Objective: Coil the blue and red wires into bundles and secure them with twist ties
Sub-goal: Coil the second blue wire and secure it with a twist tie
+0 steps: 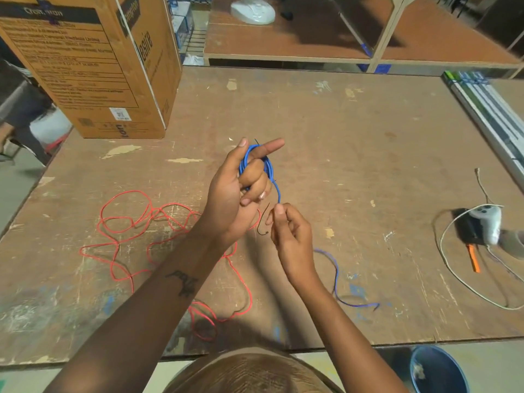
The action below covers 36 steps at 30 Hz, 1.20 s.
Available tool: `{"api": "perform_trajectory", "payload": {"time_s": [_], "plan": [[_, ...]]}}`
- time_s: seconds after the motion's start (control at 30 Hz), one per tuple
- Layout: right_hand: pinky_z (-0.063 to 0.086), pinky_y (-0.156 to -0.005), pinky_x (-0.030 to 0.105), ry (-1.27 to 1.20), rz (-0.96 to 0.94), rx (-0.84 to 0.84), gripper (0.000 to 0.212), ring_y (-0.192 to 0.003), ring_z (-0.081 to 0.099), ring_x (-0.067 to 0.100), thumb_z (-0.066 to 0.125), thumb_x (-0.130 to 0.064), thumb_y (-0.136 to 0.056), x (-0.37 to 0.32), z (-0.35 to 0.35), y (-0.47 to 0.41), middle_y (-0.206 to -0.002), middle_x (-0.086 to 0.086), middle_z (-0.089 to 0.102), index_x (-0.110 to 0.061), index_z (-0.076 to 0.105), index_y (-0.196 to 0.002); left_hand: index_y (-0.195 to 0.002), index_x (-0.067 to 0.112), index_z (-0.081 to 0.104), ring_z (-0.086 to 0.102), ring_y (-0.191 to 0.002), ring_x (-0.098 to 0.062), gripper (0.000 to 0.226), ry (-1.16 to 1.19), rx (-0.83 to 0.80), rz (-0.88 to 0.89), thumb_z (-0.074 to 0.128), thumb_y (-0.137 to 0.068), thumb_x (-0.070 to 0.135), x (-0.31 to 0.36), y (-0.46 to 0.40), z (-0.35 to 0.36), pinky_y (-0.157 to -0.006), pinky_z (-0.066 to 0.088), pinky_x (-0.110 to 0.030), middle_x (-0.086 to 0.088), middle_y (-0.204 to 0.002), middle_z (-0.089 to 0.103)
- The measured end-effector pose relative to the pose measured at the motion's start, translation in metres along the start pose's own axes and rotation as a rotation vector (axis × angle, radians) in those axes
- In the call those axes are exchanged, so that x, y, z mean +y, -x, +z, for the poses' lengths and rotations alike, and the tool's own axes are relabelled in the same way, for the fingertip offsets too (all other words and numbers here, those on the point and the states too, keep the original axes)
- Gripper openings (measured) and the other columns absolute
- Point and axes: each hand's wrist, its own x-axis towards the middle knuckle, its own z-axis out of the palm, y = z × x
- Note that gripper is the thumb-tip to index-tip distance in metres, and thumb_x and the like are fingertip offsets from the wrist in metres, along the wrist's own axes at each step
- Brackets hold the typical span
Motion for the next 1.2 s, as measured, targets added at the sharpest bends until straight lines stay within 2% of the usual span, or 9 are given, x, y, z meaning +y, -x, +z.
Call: {"api": "perform_trajectory", "payload": {"time_s": [0.17, 0.37, 0.47, 0.53, 0.63, 0.8, 0.93, 1.07, 1.2], "plan": [[0.021, -0.042, 0.022, -0.565, 0.325, -0.117, 0.041, -0.043, 0.023, 0.006, 0.047, -0.038, -0.112, 0.002, 0.005, -0.002, -0.052, -0.003, 0.034, -0.015, 0.056, -0.079, -0.123, -0.005, 0.071, 0.011, -0.039, -0.011, 0.061, -0.081, -0.074, -0.042, 0.028, -0.115, 0.037, -0.008, 0.008, 0.004, -0.053, 0.016, -0.034, 0.012, -0.049, 0.017], [0.025, -0.042, 0.018, -0.346, 0.281, -0.192, 0.046, -0.042, 0.025, 0.01, 0.039, -0.032, -0.117, -0.008, -0.001, 0.009, -0.061, 0.002, 0.042, -0.015, 0.066, -0.084, -0.088, -0.03, 0.052, 0.02, -0.038, -0.009, 0.077, -0.479, -0.058, 0.062, 0.033, -0.115, 0.04, -0.004, 0.005, 0.007, -0.044, 0.016, -0.029, 0.007, -0.051, 0.041], [0.036, -0.043, 0.026, -0.159, 0.205, -0.253, 0.049, -0.038, 0.042, 0.02, 0.037, -0.026, -0.119, -0.024, -0.001, 0.011, -0.054, 0.01, 0.05, -0.012, 0.062, -0.08, -0.123, -0.021, 0.058, 0.028, -0.042, -0.011, 0.072, -0.355, -0.094, 0.081, 0.026, -0.114, 0.043, -0.011, 0.0, 0.011, -0.046, 0.02, -0.031, 0.005, -0.057, 0.038], [0.046, -0.048, 0.032, -0.037, 0.193, -0.295, 0.044, -0.042, 0.057, 0.029, 0.037, -0.026, -0.119, -0.034, -0.003, 0.01, -0.053, 0.01, 0.057, -0.012, 0.058, -0.084, -0.141, -0.008, 0.054, 0.037, -0.049, -0.014, 0.059, -0.294, -0.099, 0.132, 0.024, -0.114, 0.035, -0.017, -0.005, 0.011, -0.053, 0.032, -0.026, 0.001, -0.065, 0.037], [0.06, -0.07, 0.052, 0.221, 0.141, -0.368, 0.029, -0.058, 0.073, 0.032, 0.039, -0.028, -0.118, -0.05, -0.009, 0.01, -0.064, 0.007, 0.068, -0.025, 0.06, -0.099, -0.14, -0.01, 0.05, 0.049, -0.059, -0.019, 0.049, -0.408, -0.055, 0.233, 0.026, -0.114, 0.023, -0.025, -0.013, 0.009, -0.068, 0.045, -0.029, -0.005, -0.073, 0.046], [0.062, -0.077, 0.043, 0.355, 0.173, -0.459, 0.012, -0.062, 0.076, 0.02, 0.054, -0.027, -0.113, -0.076, -0.022, 0.012, -0.077, -0.001, 0.076, -0.024, 0.054, -0.125, -0.102, -0.007, 0.049, 0.063, -0.126, -0.02, 0.025, -1.111, -0.187, 0.308, 0.035, -0.115, 0.008, -0.035, -0.027, -0.01, -0.116, 0.036, -0.033, -0.024, -0.085, 0.058], [0.056, -0.066, 0.037, 0.563, 0.22, -0.375, 0.01, -0.054, 0.065, 0.008, 0.058, -0.03, -0.11, -0.081, -0.041, 0.008, -0.073, -0.006, 0.073, -0.024, 0.063, -0.117, -0.112, 0.009, 0.057, 0.064, -0.114, -0.032, 0.037, -1.748, -0.173, 0.403, 0.032, -0.114, 0.036, -0.037, -0.035, -0.041, -0.104, 0.046, -0.044, -0.009, -0.143, 0.066], [0.043, -0.071, 0.032, 0.875, 0.174, -0.35, 0.019, -0.072, 0.061, 0.008, 0.056, -0.036, -0.111, -0.094, -0.065, 0.0, -0.079, -0.009, 0.071, -0.032, 0.074, -0.105, -0.106, 0.016, 0.067, 0.065, -0.09, -0.033, 0.058, -1.973, -0.041, 0.315, 0.019, -0.111, 0.049, -0.04, -0.029, -0.065, -0.084, 0.049, -0.046, -0.002, -0.094, 0.074], [0.047, -0.071, 0.037, 1.317, -0.167, -0.222, 0.017, -0.097, 0.072, 0.025, 0.054, -0.049, -0.108, -0.107, -0.08, -0.021, -0.099, -0.009, 0.07, -0.044, 0.07, -0.111, -0.1, 0.015, 0.068, 0.062, -0.071, -0.028, 0.036, -1.861, -0.216, 0.303, 0.036, -0.113, 0.028, -0.045, -0.006, -0.071, -0.064, 0.047, -0.04, 0.006, -0.076, 0.059]]}}
